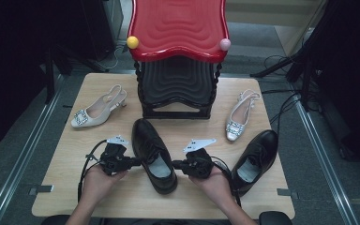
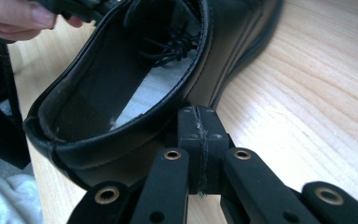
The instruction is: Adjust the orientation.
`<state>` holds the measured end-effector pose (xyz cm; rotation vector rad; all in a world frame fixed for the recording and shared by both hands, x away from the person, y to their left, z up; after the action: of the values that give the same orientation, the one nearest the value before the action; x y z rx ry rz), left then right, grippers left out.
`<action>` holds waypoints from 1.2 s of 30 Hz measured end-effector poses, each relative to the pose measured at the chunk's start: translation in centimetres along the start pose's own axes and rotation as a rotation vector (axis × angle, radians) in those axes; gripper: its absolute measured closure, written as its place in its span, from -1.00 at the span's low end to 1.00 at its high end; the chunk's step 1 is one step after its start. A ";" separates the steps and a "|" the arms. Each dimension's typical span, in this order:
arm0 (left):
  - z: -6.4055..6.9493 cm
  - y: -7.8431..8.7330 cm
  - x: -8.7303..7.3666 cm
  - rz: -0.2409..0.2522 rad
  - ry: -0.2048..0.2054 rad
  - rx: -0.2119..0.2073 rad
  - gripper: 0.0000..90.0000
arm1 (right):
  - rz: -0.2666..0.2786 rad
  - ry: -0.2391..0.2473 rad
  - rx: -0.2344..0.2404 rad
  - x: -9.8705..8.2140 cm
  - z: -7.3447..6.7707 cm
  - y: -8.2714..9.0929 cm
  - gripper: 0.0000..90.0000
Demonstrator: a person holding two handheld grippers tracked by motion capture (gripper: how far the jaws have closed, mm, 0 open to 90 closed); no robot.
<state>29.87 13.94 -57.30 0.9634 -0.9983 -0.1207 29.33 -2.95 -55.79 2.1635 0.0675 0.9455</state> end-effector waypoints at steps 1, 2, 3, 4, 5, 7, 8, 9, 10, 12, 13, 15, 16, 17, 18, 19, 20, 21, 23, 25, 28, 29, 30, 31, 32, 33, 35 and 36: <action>0.0 -0.1 0.1 0.001 -0.001 0.000 0.99 | 0.000 -0.003 0.002 -0.1 -0.1 0.1 1.00; -0.1 -0.2 0.2 0.004 -0.001 -0.003 0.99 | 0.000 -0.003 0.003 -0.2 -0.1 0.1 1.00; -0.1 -0.3 0.4 0.005 0.000 -0.005 0.99 | 0.001 -0.006 0.003 -0.3 -0.1 0.2 1.00; -0.2 -0.4 0.5 0.005 -0.001 -0.004 0.99 | 0.001 -0.006 0.002 -0.4 -0.2 0.2 1.00; -0.2 -0.4 0.5 0.005 -0.001 -0.004 0.99 | 0.001 -0.006 0.002 -0.4 -0.2 0.2 1.00; -0.3 -0.7 0.8 0.005 -0.008 -0.011 0.99 | 0.003 -0.014 0.004 -0.7 -0.3 0.4 1.00; -0.3 -0.8 0.9 0.011 -0.004 -0.012 0.99 | 0.004 -0.015 0.004 -0.7 -0.4 0.4 1.00; -0.3 -0.8 0.9 0.011 -0.003 -0.019 0.99 | 0.006 -0.015 0.004 -0.8 -0.4 0.4 1.00; -0.4 -0.9 1.0 0.015 0.001 -0.022 0.99 | 0.008 -0.016 0.003 -0.9 -0.5 0.4 1.00; -0.5 -1.0 1.1 0.017 0.003 -0.031 0.99 | 0.011 -0.021 0.002 -0.9 -0.5 0.4 1.00; -0.6 -1.0 1.1 0.015 0.002 -0.033 0.99 | 0.013 -0.021 0.003 -1.0 -0.5 0.4 1.00; -0.6 -1.1 1.3 0.019 0.002 -0.030 0.99 | 0.012 -0.030 0.007 -1.0 -0.6 0.4 1.00; -0.7 -1.2 1.4 0.020 0.001 -0.030 0.99 | 0.012 -0.030 0.010 -1.0 -0.7 0.4 1.00; -0.7 -1.2 1.4 0.020 0.003 -0.032 0.99 | 0.012 -0.029 0.013 -1.1 -0.7 0.4 0.99; -0.8 -1.3 1.5 0.022 0.002 -0.029 0.99 | 0.013 -0.027 0.010 -1.1 -0.8 0.3 0.97; -0.8 -1.3 1.6 0.024 0.004 -0.028 0.98 | 0.014 -0.023 0.005 -1.1 -0.8 0.3 0.91; -0.9 -1.4 1.6 0.025 0.004 -0.029 0.96 | 0.013 -0.017 -0.001 -1.1 -0.7 0.4 0.89; -1.0 -1.3 1.6 0.023 0.005 -0.021 0.94 | 0.009 -0.016 0.004 -1.1 -0.6 0.4 0.87; -1.1 -1.1 1.5 0.016 0.012 -0.014 0.87 | 0.012 -0.018 -0.001 -0.9 -0.2 0.6 0.83; -1.2 -1.0 1.4 0.011 -0.003 0.004 0.79 | 0.023 -0.022 -0.008 -0.7 0.2 0.8 0.77; -1.4 -0.5 1.2 0.017 0.001 0.009 0.57 | 0.052 -0.022 -0.022 -0.2 0.8 1.3 0.63; -1.5 -0.3 1.1 0.021 0.004 0.014 0.51 | 0.057 -0.025 -0.025 -0.1 1.0 1.5 0.57; -1.6 -0.1 1.0 0.028 0.006 0.016 0.43 | 0.062 -0.026 -0.029 0.0 1.2 1.6 0.48; -1.7 0.1 0.9 0.035 0.011 0.018 0.35 | 0.068 -0.023 -0.033 0.1 1.4 1.6 0.42; -1.8 0.3 0.8 0.043 0.018 0.019 0.29 | 0.068 -0.022 -0.040 0.1 1.6 1.6 0.36; -1.8 0.4 0.7 0.049 0.024 0.009 0.23 | 0.066 -0.018 -0.045 0.2 1.8 1.6 0.29; -1.8 0.7 0.6 0.061 0.034 -0.006 0.12 | 0.063 -0.017 -0.056 0.2 2.2 1.5 0.22; -1.9 0.8 0.6 0.062 0.031 -0.001 0.09 | 0.060 -0.015 -0.059 0.3 2.3 1.4 0.19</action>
<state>31.37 15.33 -56.70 0.9296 -0.9986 -0.0548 30.64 -5.27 -55.69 2.1287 -0.0326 0.9531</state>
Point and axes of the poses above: each handheld gripper's, and its own axes: y roughly backward along the jaws, x roughly out of its top, z roughly to its right, the point moved 9 cm from there along -y, roughly forward along the jaws, and after that the axes turned 15 degrees about -y, right-handed, at the moved point
